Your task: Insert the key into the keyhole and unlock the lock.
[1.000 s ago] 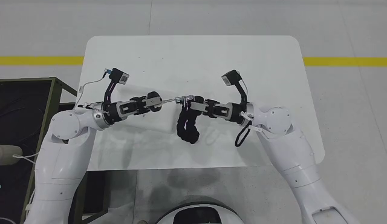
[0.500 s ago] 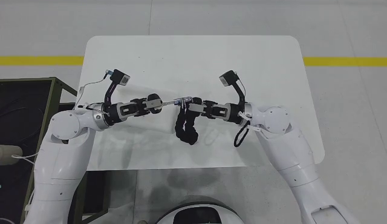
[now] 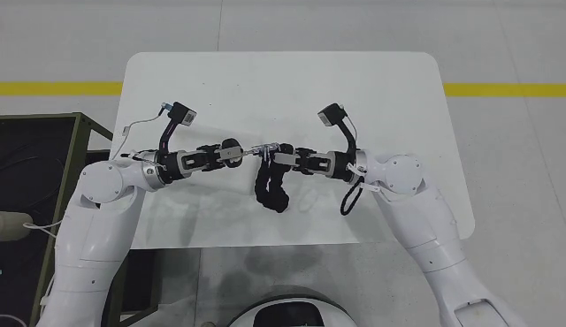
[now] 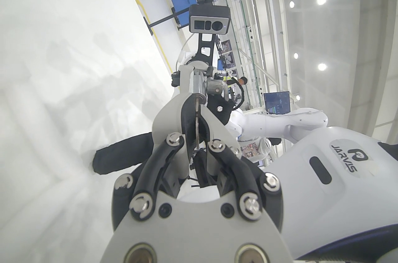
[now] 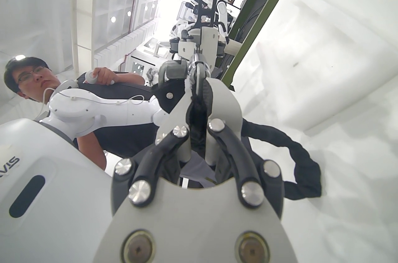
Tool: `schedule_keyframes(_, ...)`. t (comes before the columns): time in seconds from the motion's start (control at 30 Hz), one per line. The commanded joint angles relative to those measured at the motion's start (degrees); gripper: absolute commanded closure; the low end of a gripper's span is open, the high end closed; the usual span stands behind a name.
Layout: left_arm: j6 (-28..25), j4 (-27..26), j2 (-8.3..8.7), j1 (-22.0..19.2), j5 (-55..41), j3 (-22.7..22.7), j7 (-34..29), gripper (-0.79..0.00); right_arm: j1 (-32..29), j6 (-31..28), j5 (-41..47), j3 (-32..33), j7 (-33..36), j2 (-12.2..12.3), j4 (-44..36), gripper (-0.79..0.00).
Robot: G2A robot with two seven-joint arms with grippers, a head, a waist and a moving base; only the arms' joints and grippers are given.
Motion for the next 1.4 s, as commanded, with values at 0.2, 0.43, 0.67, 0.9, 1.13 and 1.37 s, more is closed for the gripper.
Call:
schedule_keyframes(0.2, 0.39, 0.69, -0.05, -0.1, -1.63, 0.1, -1.13, -0.785, -0.22, 0.48, 1.64, 0.63, -0.04, -0.02, 0.08, 0.0)
schedule_keyframes(0.43, -1.08, 1.48, -0.07, 0.36, -4.04, -1.0, -1.23, -0.785, -0.02, 0.92, 5.45, 2.74, 1.05, 0.21, 1.05, 0.0)
schedule_keyframes(0.67, -2.37, 2.1, -0.13, 0.15, -4.94, -0.99, -2.0, -0.102, -0.21, 1.49, 5.47, 3.42, 1.28, 0.39, 0.91, 0.0)
schedule_keyframes(0.9, -2.18, 2.87, -0.15, -0.57, -4.9, -0.56, -3.14, 0.0, -0.46, 1.79, 5.27, 2.58, 0.93, 0.27, 0.72, 0.0)
schedule_keyframes(1.13, -1.81, 3.76, -0.23, -1.27, -5.32, -0.1, -3.47, 0.0, -0.65, 1.95, 5.04, 2.17, 0.84, 0.19, 0.91, 0.0)
schedule_keyframes(1.37, -1.23, 4.09, -0.34, -1.8, -5.3, 0.51, -3.76, 0.0, -0.75, 2.51, 4.0, 1.98, 0.45, 0.16, 0.68, 0.0)
